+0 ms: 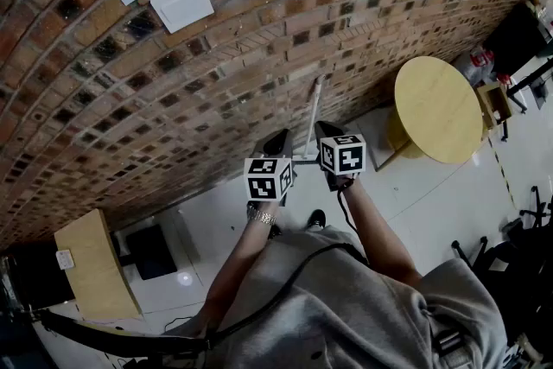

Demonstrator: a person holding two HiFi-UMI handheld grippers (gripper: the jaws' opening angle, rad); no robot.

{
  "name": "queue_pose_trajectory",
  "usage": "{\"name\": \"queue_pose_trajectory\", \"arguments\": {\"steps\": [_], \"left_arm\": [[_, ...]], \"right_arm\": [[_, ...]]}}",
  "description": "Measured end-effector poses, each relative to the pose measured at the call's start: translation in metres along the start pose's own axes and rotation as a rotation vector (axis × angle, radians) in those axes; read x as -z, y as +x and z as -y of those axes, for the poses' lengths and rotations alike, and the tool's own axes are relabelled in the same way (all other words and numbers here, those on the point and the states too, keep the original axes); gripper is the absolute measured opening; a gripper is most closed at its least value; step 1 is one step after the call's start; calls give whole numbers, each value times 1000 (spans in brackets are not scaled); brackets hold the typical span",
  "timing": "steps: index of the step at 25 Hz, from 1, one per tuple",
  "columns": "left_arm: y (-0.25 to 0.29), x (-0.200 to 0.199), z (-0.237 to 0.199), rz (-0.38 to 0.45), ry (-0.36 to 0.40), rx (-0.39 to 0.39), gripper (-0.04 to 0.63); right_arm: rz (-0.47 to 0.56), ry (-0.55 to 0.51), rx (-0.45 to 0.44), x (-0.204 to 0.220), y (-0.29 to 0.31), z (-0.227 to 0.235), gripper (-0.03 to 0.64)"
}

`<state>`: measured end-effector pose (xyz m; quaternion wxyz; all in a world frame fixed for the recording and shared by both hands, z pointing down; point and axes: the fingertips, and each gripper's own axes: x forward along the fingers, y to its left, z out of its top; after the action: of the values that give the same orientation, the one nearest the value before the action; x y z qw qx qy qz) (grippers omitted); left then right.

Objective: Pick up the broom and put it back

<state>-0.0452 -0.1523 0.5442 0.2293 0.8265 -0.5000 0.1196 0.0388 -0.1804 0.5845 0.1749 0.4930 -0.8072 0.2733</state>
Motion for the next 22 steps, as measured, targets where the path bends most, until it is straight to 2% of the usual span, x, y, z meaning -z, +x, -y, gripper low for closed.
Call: {"name": "queue_pose_trajectory", "arguments": {"steps": [5,9,13,18,22], "left_arm": [[4,0,-4,0,-15,-17,5],[6,1,-4,0,-24,-38,5],[2,0,-6,5,-26,-62,5],[-8,4,-22,-2,-47,-124,5],[-12,10,-34,-10,-70,-166,5]], "right_arm": [[5,-33,21,-5,26,34,0],[4,-68,17,2,74,71,37],[-49,-103,22,18,130,108,47],[-109,-38,8,27,184,138,85],[-176,-53,28,32,216,156,112]]}}
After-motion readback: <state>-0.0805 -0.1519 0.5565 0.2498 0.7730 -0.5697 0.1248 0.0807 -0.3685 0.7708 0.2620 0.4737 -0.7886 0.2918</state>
